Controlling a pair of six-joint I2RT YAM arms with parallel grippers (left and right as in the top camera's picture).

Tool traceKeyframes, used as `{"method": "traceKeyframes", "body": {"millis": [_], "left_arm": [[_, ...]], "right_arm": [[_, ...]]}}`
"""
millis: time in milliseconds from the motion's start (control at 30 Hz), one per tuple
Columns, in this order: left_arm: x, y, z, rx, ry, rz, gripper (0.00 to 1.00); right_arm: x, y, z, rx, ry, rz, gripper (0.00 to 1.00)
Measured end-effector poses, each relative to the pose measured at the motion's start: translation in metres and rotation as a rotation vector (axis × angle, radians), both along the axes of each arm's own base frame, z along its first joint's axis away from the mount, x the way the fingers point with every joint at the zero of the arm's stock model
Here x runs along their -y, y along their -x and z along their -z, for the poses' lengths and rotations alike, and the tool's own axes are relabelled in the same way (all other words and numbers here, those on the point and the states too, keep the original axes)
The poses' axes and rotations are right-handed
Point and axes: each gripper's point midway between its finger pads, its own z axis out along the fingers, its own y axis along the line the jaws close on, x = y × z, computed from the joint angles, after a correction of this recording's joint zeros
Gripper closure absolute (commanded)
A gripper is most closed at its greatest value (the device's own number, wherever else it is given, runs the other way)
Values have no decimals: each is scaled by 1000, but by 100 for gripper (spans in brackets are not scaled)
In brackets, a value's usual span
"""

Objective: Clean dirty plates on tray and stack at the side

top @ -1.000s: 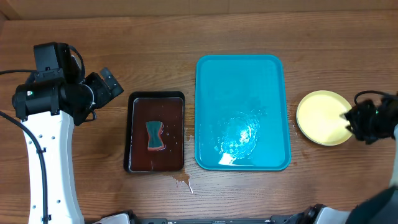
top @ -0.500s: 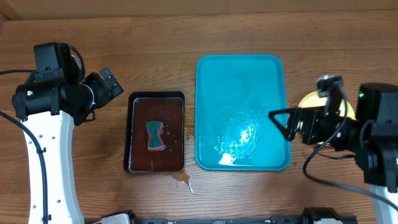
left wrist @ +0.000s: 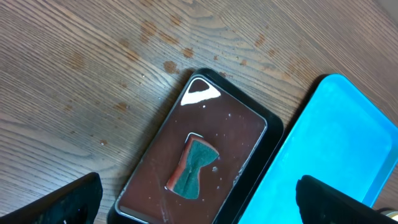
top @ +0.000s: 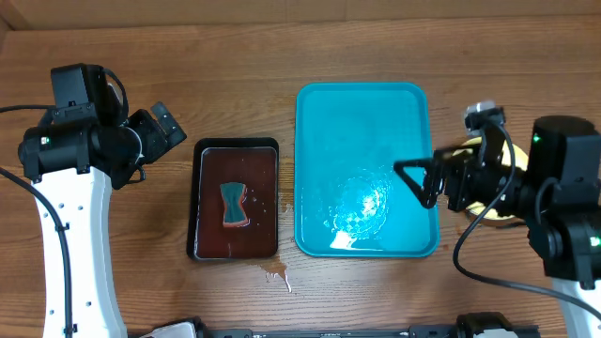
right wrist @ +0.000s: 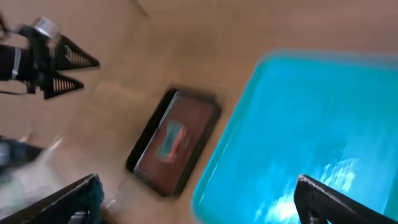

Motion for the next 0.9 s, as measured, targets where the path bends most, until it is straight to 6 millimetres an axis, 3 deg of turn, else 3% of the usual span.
{"method": "traceKeyframes", "body": {"millis": [100,200,367,433,533,733,900], "left_arm": [[0,0,0,0,0,0,0],[0,0,0,0,0,0,0],[0,0,0,0,0,0,0],[0,0,0,0,0,0,0],[0,0,0,-1,0,1,0],[0,0,0,-1,0,1,0],[0,0,0,-3,1,1,0]], "right_arm": [[6,-3,-32,232,64,7,0],[21,14,-53,403,139,74,0],[48,45,-50,529,234,214,0],[58,47,-35,535,262,264,0],[71,44,3,525,299,327,0],[73,42,67,548,301,335,0],[73,46,100,588,294,342,0]]}}
